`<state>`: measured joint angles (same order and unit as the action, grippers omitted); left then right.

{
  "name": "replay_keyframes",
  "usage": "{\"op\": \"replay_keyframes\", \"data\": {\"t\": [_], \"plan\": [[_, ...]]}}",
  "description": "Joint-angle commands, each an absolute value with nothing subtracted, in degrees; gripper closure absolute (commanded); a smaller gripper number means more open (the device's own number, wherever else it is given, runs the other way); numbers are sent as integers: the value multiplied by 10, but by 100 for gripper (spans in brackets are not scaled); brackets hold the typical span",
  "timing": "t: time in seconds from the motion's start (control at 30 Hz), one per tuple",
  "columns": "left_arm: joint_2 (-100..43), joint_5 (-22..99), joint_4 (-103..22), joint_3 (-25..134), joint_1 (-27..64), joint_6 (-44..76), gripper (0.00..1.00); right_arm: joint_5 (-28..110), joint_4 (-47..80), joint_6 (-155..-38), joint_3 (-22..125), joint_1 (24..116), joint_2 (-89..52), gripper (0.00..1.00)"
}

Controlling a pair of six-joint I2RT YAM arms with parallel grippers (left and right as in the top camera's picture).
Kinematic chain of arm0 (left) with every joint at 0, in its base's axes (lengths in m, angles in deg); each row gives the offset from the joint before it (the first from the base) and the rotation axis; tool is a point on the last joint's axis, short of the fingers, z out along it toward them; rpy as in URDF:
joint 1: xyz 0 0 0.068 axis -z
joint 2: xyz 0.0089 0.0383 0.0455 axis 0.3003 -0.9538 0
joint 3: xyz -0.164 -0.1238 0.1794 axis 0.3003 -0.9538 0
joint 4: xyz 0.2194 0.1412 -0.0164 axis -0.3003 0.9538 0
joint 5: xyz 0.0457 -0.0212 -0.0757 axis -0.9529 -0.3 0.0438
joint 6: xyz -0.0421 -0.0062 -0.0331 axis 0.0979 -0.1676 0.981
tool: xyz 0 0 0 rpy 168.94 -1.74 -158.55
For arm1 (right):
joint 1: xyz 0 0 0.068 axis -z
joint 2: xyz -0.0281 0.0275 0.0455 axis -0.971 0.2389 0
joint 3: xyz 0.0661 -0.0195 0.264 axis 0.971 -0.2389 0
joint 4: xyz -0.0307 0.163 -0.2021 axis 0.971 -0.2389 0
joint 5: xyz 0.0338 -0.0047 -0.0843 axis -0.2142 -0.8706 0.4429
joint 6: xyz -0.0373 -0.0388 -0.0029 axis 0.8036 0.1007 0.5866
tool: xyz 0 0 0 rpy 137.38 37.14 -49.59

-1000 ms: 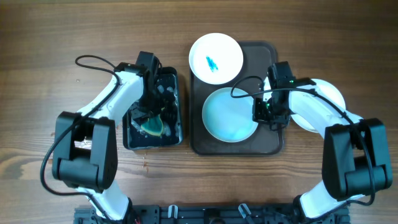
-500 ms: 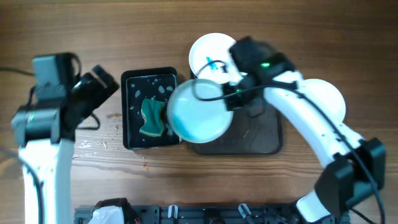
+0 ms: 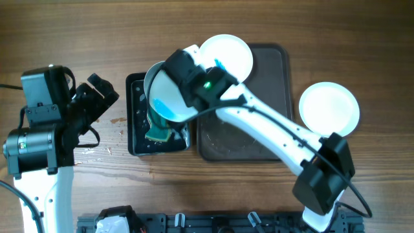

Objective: Clean dirty plates on tray and stack at the side
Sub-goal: 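Lift the cleaned plate with the right gripper and carry it rightward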

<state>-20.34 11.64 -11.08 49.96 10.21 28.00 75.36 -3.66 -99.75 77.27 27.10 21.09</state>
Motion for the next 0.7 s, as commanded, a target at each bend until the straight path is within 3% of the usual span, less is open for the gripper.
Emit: {"op": "replay_keyframes", "data": {"t": [0.0, 0.27, 0.67], "plan": [[-202, 119, -111, 506, 98, 277, 0, 935, -35, -1008, 788, 226, 175, 96], [-202, 119, -111, 506, 98, 277, 0, 1090, -48, -1008, 788, 141, 169, 96], [-202, 119, -111, 506, 98, 277, 0, 1208, -52, -990, 788, 85, 169, 96]]}}
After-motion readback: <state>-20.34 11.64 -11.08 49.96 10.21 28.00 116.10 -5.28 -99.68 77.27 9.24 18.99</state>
